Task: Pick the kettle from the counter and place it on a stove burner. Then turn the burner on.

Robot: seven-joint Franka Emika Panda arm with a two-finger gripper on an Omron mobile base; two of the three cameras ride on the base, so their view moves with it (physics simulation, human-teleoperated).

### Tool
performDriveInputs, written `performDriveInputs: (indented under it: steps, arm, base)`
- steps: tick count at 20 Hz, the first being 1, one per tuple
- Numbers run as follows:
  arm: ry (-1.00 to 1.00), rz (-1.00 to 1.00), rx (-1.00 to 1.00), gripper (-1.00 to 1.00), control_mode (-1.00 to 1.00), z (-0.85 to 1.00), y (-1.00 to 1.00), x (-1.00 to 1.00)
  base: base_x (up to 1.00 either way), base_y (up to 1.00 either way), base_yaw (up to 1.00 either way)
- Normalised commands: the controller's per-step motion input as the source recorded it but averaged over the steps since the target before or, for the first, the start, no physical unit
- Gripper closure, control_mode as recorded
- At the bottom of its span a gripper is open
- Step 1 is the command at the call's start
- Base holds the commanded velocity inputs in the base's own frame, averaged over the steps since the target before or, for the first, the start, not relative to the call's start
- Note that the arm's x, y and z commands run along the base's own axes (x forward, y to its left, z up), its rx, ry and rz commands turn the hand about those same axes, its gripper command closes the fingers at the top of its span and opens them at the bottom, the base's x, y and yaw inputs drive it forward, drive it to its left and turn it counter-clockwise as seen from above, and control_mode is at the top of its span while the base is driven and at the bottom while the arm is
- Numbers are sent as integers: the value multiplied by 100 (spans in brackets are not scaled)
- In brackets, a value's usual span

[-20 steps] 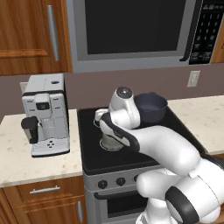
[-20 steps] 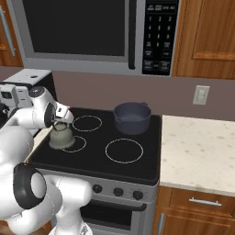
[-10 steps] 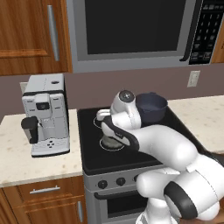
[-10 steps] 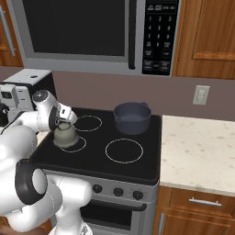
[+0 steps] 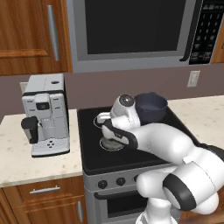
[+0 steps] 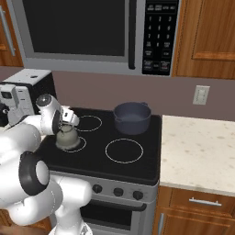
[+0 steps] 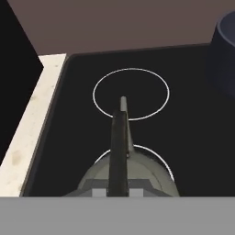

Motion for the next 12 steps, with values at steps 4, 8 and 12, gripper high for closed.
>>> performDriveInputs:
  steps: [4, 8, 12]
  arm:
    - [0, 4, 0, 100, -100, -28, 0, 12]
    - [0, 4, -1, 100, -100, -24, -1, 8]
    - [-3, 4, -2, 100, -100, -18, -10, 6]
  base:
    - [0, 0, 0]
    - [0, 0, 0]
    - [0, 0, 0]
